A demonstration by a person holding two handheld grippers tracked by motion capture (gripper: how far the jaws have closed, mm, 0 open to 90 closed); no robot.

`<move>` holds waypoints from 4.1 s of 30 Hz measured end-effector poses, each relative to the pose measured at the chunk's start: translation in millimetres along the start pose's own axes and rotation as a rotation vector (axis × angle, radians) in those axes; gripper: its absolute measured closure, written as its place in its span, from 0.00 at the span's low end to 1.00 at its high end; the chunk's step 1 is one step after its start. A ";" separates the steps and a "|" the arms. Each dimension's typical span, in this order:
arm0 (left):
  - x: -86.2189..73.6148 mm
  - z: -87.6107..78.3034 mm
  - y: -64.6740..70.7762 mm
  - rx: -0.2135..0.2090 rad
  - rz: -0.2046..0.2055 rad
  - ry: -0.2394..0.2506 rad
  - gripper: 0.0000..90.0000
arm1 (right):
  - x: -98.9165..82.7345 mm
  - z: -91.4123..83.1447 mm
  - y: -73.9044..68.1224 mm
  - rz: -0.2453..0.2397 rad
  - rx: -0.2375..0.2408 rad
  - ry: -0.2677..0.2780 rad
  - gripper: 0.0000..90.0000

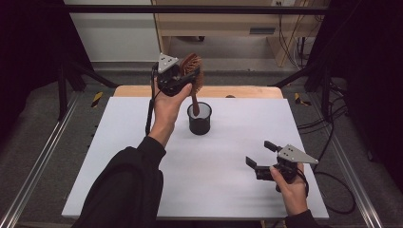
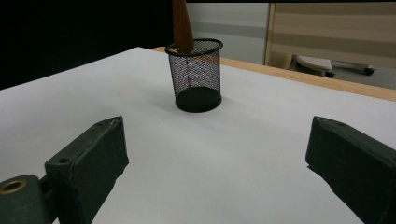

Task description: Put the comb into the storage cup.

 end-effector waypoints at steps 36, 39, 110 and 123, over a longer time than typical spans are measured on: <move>-35.8 15.1 -5.0 -0.013 0.090 -0.022 0.57 | -3.6 2.3 -1.5 -0.010 0.003 -0.018 0.05; -37.6 15.9 -5.0 -0.012 0.091 -0.025 0.57 | -3.4 2.2 -1.8 -0.009 0.004 -0.017 0.05; -81.8 25.0 33.9 -0.003 0.334 -0.082 0.55 | -5.6 3.5 -4.6 -0.011 0.012 -0.023 0.05; -85.6 25.0 42.6 -0.001 0.362 -0.084 0.54 | -6.3 3.5 -2.9 -0.008 0.007 -0.027 0.05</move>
Point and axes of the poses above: each handheld gripper's, and its own axes: z roughly forward along the jaws, x roughly out of its top, y roughly to its right, the point moved 10 cm from there along z, roughly forward along the jaws, and after that the axes turned 6 degrees about -x, right-handed, at the moved point
